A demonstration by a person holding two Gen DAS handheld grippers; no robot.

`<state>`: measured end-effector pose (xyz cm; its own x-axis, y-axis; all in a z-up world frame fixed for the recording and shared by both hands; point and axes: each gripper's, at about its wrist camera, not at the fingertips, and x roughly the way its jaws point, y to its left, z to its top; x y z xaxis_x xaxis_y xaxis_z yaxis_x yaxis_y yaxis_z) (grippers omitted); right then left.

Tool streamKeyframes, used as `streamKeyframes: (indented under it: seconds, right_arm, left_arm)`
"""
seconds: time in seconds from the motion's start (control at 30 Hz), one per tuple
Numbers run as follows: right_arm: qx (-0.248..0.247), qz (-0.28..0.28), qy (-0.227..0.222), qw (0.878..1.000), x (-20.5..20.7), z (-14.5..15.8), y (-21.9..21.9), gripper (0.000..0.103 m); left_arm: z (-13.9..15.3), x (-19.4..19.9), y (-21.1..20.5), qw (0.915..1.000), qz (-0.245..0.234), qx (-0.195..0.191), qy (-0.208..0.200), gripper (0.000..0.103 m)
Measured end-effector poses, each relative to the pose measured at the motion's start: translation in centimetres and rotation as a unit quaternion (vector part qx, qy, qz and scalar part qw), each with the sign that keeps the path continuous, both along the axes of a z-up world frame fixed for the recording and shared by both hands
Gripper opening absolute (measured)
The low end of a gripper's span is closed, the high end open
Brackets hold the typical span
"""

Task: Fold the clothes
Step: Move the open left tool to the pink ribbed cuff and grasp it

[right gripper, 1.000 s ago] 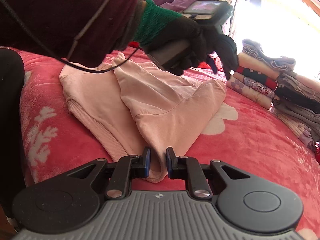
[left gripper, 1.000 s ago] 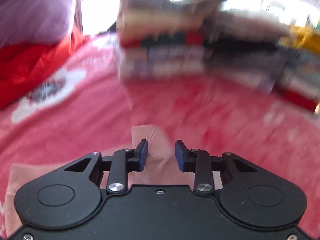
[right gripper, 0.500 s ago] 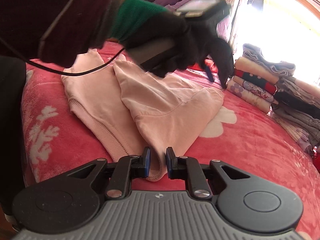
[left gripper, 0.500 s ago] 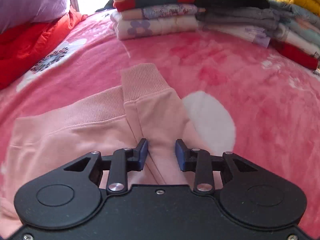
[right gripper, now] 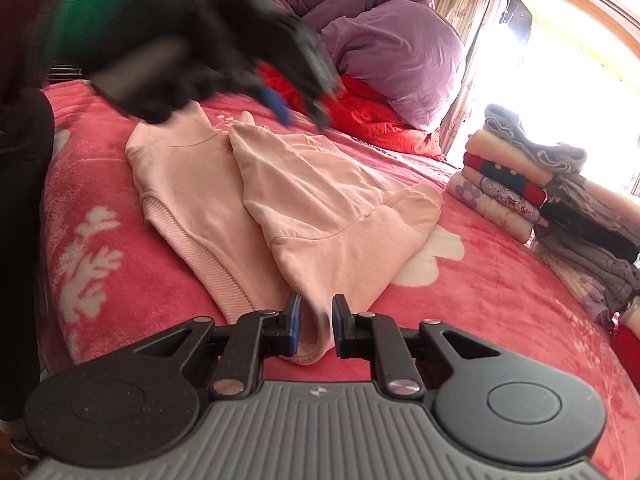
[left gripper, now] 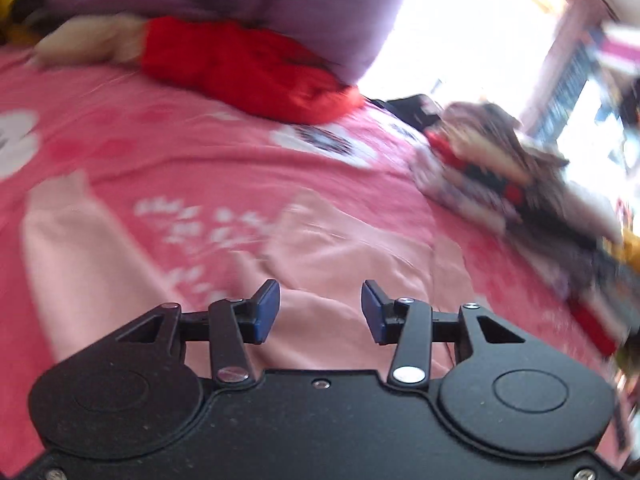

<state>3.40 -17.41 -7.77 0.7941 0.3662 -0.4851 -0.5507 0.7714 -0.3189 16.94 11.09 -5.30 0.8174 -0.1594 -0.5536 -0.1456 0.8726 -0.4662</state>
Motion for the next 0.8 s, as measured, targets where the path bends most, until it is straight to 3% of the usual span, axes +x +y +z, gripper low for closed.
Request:
streamKeyframes:
  seconds: [0.17,0.27,0.43,0.6,0.67,0.73,0.8]
  right_arm:
    - [-0.002,-0.003,-0.013,1.0,-0.5,0.3,0.2,0.018]
    - [-0.004,-0.004,-0.022,1.0,-0.6,0.4,0.4,0.018]
    - [-0.012,0.005,-0.039,0.999,-0.7,0.2,1.0,0.018]
    - [-0.029,0.013,-0.038,0.999,-0.1,-0.6,1.9,0.021]
    - [-0.03,0.009,-0.033,0.999,0.4,-1.1,2.1,0.027]
    - [-0.026,0.008,-0.032,0.999,0.9,-1.3,2.1,0.033]
    - [-0.018,0.012,-0.037,0.999,1.2,-1.2,2.3,0.034]
  left_arm:
    - [-1.9,-0.3,3.5,0.9945,0.03,-0.099,0.013,0.044]
    - [-3.3,0.0,4.0,0.9914,0.026,-0.127,0.016,0.044]
    - [-4.0,1.6,3.9,0.9918,0.009,-0.128,0.003,0.042]
    - [-4.4,3.2,3.0,0.9972,-0.021,-0.071,0.009,0.014]
    - [-4.5,3.5,2.7,0.9968,-0.028,-0.074,0.009,0.004]
    - [-3.1,2.7,3.0,0.9912,-0.037,-0.122,-0.035,0.002]
    - [-1.1,1.8,2.8,0.9862,-0.05,-0.127,-0.093,0.002]
